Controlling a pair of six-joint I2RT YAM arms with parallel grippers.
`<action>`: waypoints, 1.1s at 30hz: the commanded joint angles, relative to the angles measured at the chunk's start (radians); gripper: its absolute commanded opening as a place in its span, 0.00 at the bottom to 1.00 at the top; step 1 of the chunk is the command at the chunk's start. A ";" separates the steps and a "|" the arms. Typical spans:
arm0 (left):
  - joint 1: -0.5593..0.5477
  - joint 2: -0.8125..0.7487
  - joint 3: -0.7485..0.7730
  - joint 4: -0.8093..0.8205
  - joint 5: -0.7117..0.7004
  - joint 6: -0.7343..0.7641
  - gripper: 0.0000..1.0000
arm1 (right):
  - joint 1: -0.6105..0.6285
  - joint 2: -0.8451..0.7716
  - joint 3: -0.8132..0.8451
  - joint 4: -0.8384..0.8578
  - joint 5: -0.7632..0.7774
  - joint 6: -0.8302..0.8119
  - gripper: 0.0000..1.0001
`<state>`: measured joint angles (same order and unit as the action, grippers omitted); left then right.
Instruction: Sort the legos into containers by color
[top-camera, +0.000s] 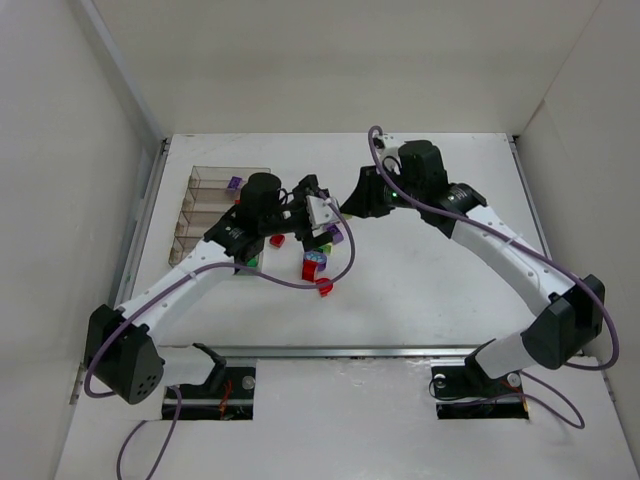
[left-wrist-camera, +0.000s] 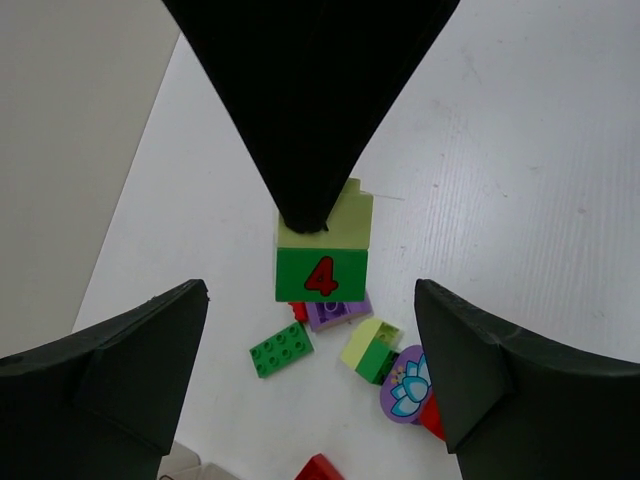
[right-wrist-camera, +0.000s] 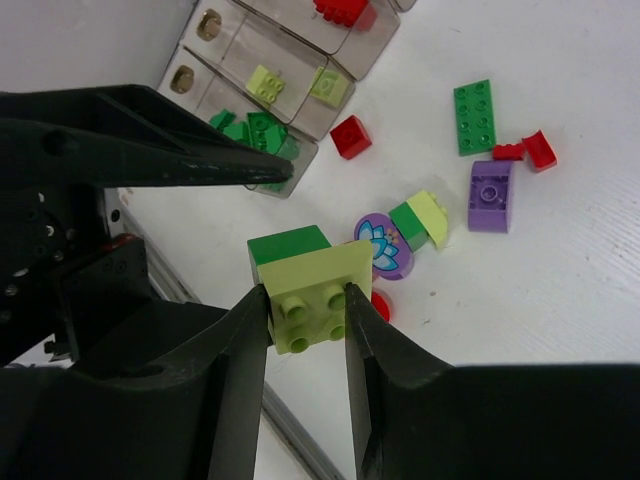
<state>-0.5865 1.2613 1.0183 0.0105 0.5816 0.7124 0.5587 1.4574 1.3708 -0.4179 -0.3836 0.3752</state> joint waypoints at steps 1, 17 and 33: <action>-0.013 0.001 0.028 0.042 0.011 -0.018 0.80 | 0.017 -0.038 -0.003 0.070 -0.026 0.027 0.00; -0.013 0.020 0.037 0.042 -0.009 -0.018 0.00 | 0.035 -0.038 -0.021 0.077 0.004 0.027 0.00; 0.034 -0.008 -0.001 -0.109 -0.155 0.004 0.00 | -0.043 -0.068 -0.105 0.036 0.141 0.056 0.00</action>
<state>-0.5499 1.2865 1.0142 -0.0814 0.4564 0.7258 0.5171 1.4265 1.2663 -0.3946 -0.2852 0.4206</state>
